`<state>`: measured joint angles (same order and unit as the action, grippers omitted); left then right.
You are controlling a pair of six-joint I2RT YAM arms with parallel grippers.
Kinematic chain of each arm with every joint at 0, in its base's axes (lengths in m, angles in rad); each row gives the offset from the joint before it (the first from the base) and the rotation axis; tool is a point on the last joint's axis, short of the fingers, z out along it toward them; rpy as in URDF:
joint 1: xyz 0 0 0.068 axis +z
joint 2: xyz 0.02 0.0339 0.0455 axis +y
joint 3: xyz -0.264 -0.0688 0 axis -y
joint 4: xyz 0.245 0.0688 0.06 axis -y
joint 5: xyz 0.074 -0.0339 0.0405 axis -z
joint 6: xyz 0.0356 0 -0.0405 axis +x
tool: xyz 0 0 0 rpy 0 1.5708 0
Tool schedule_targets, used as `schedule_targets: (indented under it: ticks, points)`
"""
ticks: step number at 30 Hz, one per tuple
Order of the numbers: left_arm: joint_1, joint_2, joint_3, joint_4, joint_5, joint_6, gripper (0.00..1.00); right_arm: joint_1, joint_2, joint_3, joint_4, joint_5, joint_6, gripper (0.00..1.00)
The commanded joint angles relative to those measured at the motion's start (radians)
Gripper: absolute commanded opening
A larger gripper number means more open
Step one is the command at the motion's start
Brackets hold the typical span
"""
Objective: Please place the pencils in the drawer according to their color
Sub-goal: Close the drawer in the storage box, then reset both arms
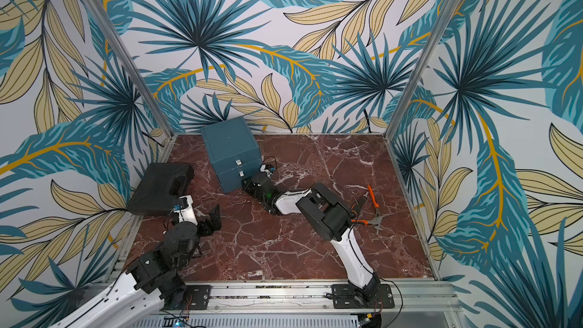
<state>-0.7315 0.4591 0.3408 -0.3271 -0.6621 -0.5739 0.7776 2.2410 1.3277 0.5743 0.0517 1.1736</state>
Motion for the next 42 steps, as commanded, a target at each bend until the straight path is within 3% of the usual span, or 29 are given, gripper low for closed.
schedule_targets:
  ticks: [1, 13, 18, 23, 27, 33, 42]
  points:
    - [0.002, -0.02, 0.024, -0.031, -0.03, -0.001, 1.0, -0.003, 0.014, 0.005, 0.045, 0.014, 0.017, 0.45]
    - [0.003, -0.08, 0.059, -0.07, -0.106, 0.042, 1.0, 0.009, -0.106, -0.166, 0.082, 0.037, 0.035, 0.69]
    - [0.003, -0.08, 0.08, -0.065, -0.149, 0.085, 1.0, 0.011, -0.209, -0.267, 0.081, 0.058, 0.018, 0.76]
    - [0.032, -0.078, 0.093, -0.025, -0.178, 0.138, 1.0, 0.01, -0.355, -0.373, -0.004, 0.121, -0.025, 0.9]
    - [0.118, -0.056, 0.098, 0.016, -0.116, 0.16, 1.0, 0.005, -0.489, -0.452, -0.117, 0.204, -0.071, 0.99]
    - [0.303, 0.03, 0.126, 0.032, -0.002, 0.164, 1.0, -0.003, -0.708, -0.52, -0.359, 0.356, -0.159, 1.0]
    - [0.543, 0.108, 0.108, 0.132, 0.156, 0.138, 1.0, -0.019, -0.958, -0.49, -0.774, 0.651, -0.34, 0.99]
